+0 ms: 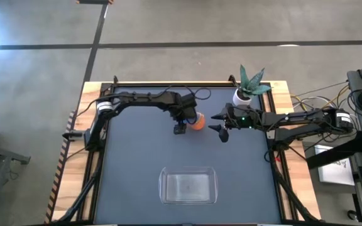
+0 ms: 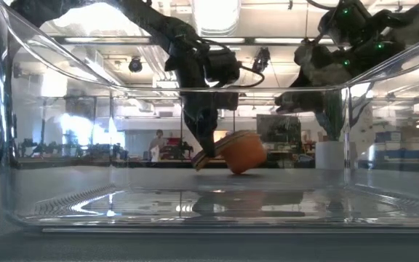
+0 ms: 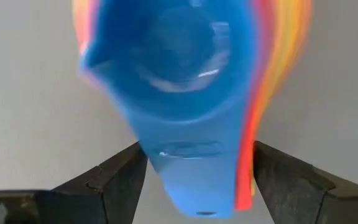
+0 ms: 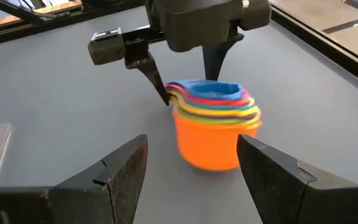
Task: Nest measuring cups in basket
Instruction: Put the stacked measuring cups into the transparent bin
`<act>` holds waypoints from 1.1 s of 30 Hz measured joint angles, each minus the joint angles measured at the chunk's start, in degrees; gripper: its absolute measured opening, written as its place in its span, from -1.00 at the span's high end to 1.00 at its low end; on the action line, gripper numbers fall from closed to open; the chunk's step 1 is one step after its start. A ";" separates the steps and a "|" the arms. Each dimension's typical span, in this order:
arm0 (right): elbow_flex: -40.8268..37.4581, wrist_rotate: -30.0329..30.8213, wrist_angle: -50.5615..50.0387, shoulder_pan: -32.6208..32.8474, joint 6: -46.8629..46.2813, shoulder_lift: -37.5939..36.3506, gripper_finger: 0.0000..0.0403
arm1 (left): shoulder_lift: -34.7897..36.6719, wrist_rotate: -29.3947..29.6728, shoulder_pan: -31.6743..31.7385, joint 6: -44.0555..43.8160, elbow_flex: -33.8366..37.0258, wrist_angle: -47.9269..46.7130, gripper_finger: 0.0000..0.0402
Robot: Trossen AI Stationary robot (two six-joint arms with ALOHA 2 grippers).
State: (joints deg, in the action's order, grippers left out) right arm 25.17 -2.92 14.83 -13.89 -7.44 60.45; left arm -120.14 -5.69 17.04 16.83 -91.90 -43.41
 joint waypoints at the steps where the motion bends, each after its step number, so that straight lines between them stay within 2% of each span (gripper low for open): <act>1: -0.06 0.00 -0.04 0.00 -0.02 0.00 -0.18 | -0.04 0.00 0.00 -0.35 -0.04 0.08 -0.31; 8: -0.09 0.00 -0.09 0.00 -0.02 -0.02 -0.18 | -0.04 -0.27 -0.07 -1.65 -0.24 0.12 -0.31; 14: -0.09 0.00 -0.04 0.00 -0.02 -0.02 -0.18 | -0.04 -3.77 -0.13 -1.28 -0.24 -1.17 -0.31; 33: -0.09 0.02 0.09 0.00 0.00 -0.02 -0.18 | 0.18 -3.82 -0.11 1.80 -1.05 0.08 -0.31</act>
State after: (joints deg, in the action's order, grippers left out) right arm 25.08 -2.90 14.92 -13.89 -7.44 60.42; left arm -119.96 -9.51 16.93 18.63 -92.95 -43.33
